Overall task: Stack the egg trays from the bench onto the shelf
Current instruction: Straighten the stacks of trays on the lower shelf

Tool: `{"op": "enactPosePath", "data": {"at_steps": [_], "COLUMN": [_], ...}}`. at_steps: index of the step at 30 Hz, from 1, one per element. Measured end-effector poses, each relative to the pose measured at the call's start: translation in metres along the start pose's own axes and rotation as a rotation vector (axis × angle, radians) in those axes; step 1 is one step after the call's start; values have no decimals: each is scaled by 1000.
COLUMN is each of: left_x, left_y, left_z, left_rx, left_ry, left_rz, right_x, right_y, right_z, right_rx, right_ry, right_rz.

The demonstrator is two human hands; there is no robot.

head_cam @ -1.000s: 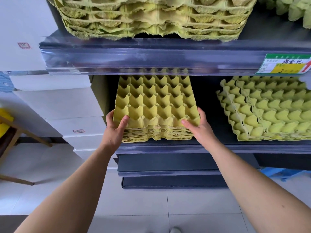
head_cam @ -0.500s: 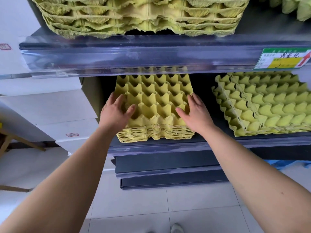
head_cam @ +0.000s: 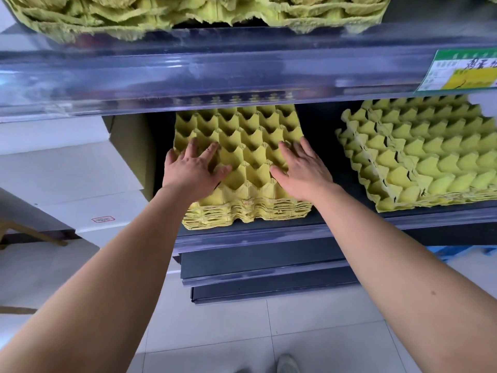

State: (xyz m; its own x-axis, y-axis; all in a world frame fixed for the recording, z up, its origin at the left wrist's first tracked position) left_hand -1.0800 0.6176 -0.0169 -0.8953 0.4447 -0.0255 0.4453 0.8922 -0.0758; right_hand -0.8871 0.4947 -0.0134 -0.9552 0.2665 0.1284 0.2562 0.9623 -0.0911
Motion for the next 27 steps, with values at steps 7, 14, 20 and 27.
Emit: {"op": "enactPosePath", "data": {"at_steps": [7,14,20,27], "left_x": [-5,-92,-208,-356], "left_y": [-7,-64,-93,-113], "left_z": [-14,-56,-47,-32], "left_rx": [-45,-306,-260,-146], "left_ry": [-32,-279,-443,-584], "left_rz": [-23,122,196,191], "right_x": [4,-27,-132,-294], "right_y": [-7,-75,-133,-180], "right_z": [-18,-52,-73,-95], "right_rx": [-41,-291,-365,-348], "right_ry": [58,127,56,-9], "right_rz": [-43,-104,-75,-22]}}
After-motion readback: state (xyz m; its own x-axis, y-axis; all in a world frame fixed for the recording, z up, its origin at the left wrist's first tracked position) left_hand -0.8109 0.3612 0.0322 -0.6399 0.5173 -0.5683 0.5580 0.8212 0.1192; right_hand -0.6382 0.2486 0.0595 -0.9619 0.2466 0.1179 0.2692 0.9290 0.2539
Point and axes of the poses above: each hand's wrist, its own y-axis towards the middle knuckle, its own z-axis out of the palm, x = y × z, the point moved 8 cm from there along y, towards the middle knuckle, and after that the axes turned 9 degrees about -z, right-handed, at the moved point
